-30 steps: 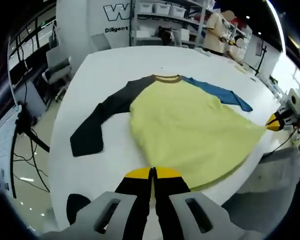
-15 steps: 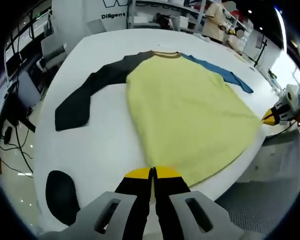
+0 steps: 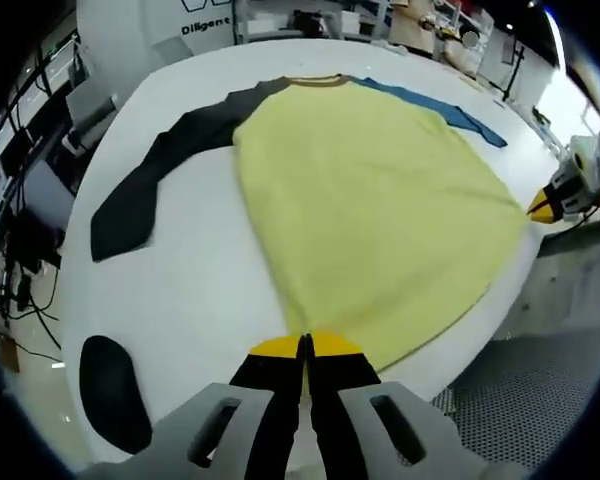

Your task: Fold the garment on the visible template until the final outline fits inside the template.

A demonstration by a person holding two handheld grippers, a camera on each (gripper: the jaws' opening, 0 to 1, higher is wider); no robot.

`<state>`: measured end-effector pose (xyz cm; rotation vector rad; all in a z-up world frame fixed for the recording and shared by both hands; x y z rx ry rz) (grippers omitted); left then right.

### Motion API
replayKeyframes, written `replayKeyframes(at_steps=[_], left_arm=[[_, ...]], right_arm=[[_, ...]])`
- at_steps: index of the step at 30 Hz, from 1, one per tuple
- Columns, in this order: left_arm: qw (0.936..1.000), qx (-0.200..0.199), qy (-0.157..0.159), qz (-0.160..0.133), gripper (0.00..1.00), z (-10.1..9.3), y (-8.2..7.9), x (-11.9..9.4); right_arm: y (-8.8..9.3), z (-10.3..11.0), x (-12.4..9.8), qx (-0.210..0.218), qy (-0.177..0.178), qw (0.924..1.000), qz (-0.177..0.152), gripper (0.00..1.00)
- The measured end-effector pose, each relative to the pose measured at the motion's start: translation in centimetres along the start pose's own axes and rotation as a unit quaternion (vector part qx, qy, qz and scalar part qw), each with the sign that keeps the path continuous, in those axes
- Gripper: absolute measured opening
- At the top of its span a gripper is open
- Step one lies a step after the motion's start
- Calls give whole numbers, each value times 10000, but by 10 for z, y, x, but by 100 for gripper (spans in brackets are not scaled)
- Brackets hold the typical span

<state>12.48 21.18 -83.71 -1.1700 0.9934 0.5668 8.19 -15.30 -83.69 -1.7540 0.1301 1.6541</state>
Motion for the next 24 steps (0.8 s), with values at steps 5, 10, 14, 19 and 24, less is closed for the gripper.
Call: replayKeyframes(at_steps=[5, 10, 14, 19, 24], left_arm=[[10000, -75, 14, -55, 0, 0, 1, -1], [9992, -320, 127, -227, 1, 1, 3, -4], [9980, -437, 206, -411, 9, 5, 5, -13], [9983, -213, 88, -532, 14, 15, 15, -22], [9978, -65, 138, -645, 19, 17, 25, -27]], right_arm=[[2, 0, 3, 37, 50, 10000, 7, 0], [2, 1, 5, 104, 63, 9999, 10, 0], [3, 2, 3, 555, 31, 9984, -140, 0], [1, 3, -4, 930, 44, 9947, -440, 3], [-4, 5, -15, 1198, 37, 9906, -662, 16]])
Point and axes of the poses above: the point that each gripper's makers call its tool centre point, and the gripper's own axes: x roughly forward along the fingers, z roughly to its left, y roughly out of its underside, the point moved 3 cm from there along -x, roughly backward along the fingers, and after that the axes turned 7 degrees about -y, right-handed, at the moved point
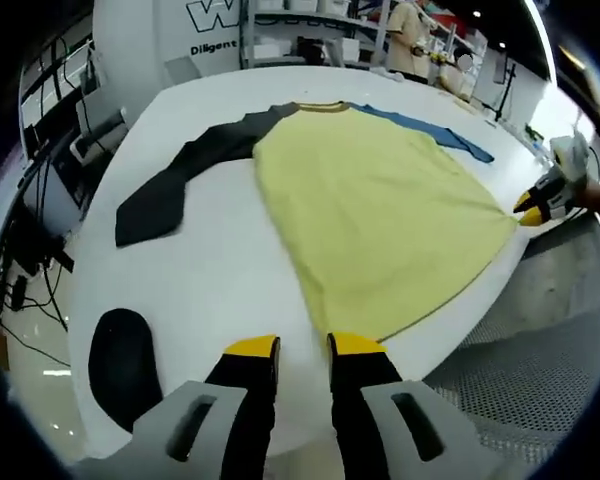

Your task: Fold the garment on the visible template until the final outline fits inside the template.

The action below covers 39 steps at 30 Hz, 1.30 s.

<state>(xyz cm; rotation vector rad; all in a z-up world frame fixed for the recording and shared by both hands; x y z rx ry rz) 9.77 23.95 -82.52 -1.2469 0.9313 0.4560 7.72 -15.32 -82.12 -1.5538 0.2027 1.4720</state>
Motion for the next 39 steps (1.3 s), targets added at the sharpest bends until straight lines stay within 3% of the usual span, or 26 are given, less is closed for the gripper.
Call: replayKeyframes(at_steps=[6, 12, 18, 22, 29, 39], left_arm=[[9988, 421, 184, -153, 23, -8, 6, -1], [9984, 530, 201, -82, 20, -9, 9, 7], [9979, 453, 408, -209, 1, -18, 4, 11], [9971, 588, 393, -278, 0, -21, -8, 9], [9930, 915, 565, -493, 0, -33, -43, 4], [9870, 1343, 763, -454, 0, -56, -74, 24]], right_arm=[[-13, 9, -13, 547, -197, 9970, -510, 31], [-18, 12, -23, 736, -202, 9939, -801, 31], [-17, 9, -28, 838, -50, 9924, -903, 28], [-18, 8, -29, 858, -41, 9918, -946, 26], [-17, 8, -29, 825, -38, 9922, -930, 24], [-17, 6, -31, 843, 6, 9917, -967, 23]])
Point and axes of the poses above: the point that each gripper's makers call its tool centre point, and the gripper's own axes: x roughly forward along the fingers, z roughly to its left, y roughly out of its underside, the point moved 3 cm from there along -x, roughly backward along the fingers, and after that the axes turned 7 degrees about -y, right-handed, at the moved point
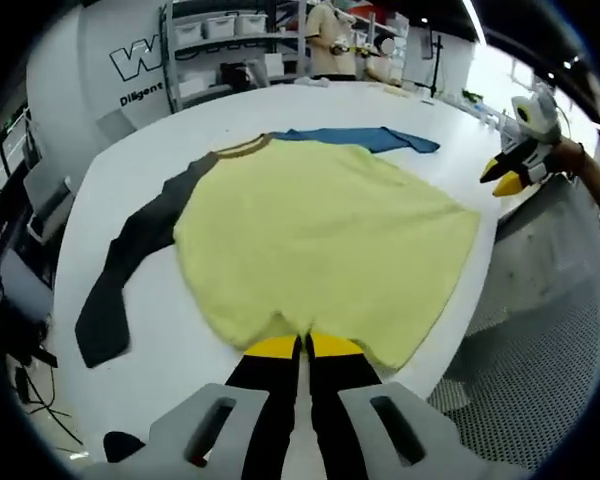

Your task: Fold the garment on the visible template until the final outline fits inside the template.

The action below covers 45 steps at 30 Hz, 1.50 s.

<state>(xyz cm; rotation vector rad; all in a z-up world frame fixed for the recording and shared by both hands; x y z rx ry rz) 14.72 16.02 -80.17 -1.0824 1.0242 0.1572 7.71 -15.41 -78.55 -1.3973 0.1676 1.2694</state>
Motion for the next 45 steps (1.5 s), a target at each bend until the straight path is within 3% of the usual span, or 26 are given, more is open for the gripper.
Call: replayKeyframes(at_steps=[10, 17, 22, 24, 29, 32, 35, 36, 38, 39, 40, 45], left_arm=[[9996, 181, 157, 145, 0, -11, -12, 31], [9994, 47, 329, -4, 6, -26, -17, 40], [9989, 310, 331, -118, 22, -25, -17, 32], [9979, 539, 278, -215, 23, -23, -16, 27], [9971, 625, 247, -343, 25, -20, -17, 20], [9973, 597, 11, -434, 24, -9, -19, 17], [9989, 128, -310, -327, 22, 5, -18, 14], [9983, -338, -468, -82, 21, 11, -13, 12], [9956, -844, -409, 19, 23, 11, -13, 11], [9941, -1012, -370, -117, 25, 9, -18, 11], [9932, -1102, -306, -212, 27, 6, -22, 11], [9873, -1517, -466, 49, 35, -8, -26, 18]], right_arm=[[-2, -4, -3, 176, -34, 9998, -104, 24], [-1, -9, -4, 284, -8, 9995, -106, 24], [1, -14, -4, 316, -6, 9995, -60, 25], [1, -14, -3, 317, -7, 9995, -42, 25], [2, -13, -2, 331, -17, 9994, -41, 25], [3, -13, -2, 328, -15, 9995, -17, 25], [3, -13, -2, 335, -8, 9994, -10, 25], [2, -13, -2, 346, -6, 9994, -34, 25], [2, -13, -2, 356, -9, 9994, -44, 25], [2, -13, -2, 366, -5, 9993, -56, 26], [3, -13, -2, 367, -12, 9993, -57, 26], [3, -13, -2, 388, -45, 9992, -68, 28]])
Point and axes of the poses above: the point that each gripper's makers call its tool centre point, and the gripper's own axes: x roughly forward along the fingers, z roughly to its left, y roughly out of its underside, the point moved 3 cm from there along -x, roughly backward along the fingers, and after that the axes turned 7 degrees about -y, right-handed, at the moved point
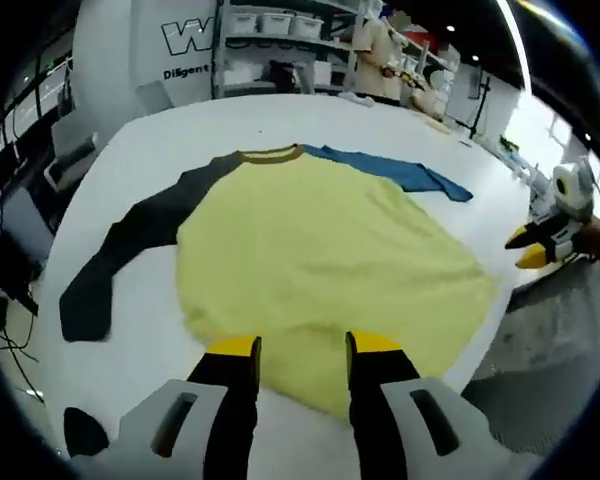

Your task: Fold the garment on the visible template until the final outline fits inside the template.

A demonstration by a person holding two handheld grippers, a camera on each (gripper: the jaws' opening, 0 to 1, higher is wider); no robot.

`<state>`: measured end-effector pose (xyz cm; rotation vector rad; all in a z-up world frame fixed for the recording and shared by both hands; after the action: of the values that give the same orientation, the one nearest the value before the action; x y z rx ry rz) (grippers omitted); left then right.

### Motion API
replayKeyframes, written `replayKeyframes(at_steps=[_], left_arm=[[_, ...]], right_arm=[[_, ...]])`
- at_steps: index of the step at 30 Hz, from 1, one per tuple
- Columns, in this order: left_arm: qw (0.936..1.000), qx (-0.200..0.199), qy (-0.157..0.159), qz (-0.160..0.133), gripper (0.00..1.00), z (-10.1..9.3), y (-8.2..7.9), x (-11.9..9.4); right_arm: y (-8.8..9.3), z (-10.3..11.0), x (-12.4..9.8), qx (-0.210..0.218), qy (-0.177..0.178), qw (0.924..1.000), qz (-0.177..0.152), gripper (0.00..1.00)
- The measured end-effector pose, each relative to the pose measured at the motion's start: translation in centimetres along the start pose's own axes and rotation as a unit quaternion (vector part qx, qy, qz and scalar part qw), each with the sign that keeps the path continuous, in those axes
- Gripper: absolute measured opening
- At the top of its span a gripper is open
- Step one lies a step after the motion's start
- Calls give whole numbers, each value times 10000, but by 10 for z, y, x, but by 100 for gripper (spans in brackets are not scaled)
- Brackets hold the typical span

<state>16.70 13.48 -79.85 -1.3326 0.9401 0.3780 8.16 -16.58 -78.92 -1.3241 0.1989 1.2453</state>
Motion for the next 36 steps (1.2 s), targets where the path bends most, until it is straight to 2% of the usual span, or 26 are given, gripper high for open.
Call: replayKeyframes(at_steps=[2, 5, 8, 11, 14, 15, 18, 22, 27, 34, 36], left_arm=[[9998, -146, -64, 126, 38, -7, 0, 4], [9999, -73, -29, 146, 38, -15, -1, 5], [9987, -241, -345, 277, 42, -17, 0, 11], [9981, -336, -406, 325, 41, -20, 1, 13], [9966, -378, -598, 428, 43, -20, 4, 19], [9951, -431, -734, 513, 42, -20, 8, 24], [9943, -556, -743, 533, 38, -23, 9, 28], [9918, -674, -908, 605, 38, -21, 12, 33], [9888, -781, -1079, 681, 27, -19, 14, 38], [9879, -794, -1114, 734, 23, -17, 11, 39], [9879, -828, -1066, 758, 12, -18, 12, 39]], right_arm=[[-1, -1, 0, 23, -36, 10000, -21, 29], [-1, -1, -1, 32, -50, 10000, -28, 31], [-3, -5, -3, 83, -152, 9998, -115, 35], [-4, -4, -3, 58, -194, 9997, -130, 41], [-9, -7, -7, -14, -278, 9994, -181, 46], [-10, -8, -8, -19, -282, 9994, -200, 48], [-13, -10, -10, -41, -317, 9992, -246, 53], [-13, -14, -12, -136, -360, 9991, -194, 57], [-13, -21, -14, -180, -387, 9989, -168, 58], [-15, -30, -16, -166, -379, 9990, -191, 59], [-16, -32, -17, -156, -382, 9989, -216, 60]])
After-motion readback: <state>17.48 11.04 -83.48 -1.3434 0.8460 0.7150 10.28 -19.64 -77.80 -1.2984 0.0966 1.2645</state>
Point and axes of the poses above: the point that each gripper's makers call its tool centre point, and the gripper's own axes: x roughly forward along the fingers, z roughly to its left, y roughly out of its underside, the point moved 3 cm from there along -x, roughly backward along the fingers, and after that the axes turned 7 degrees about -y, right-handed, at the moved point
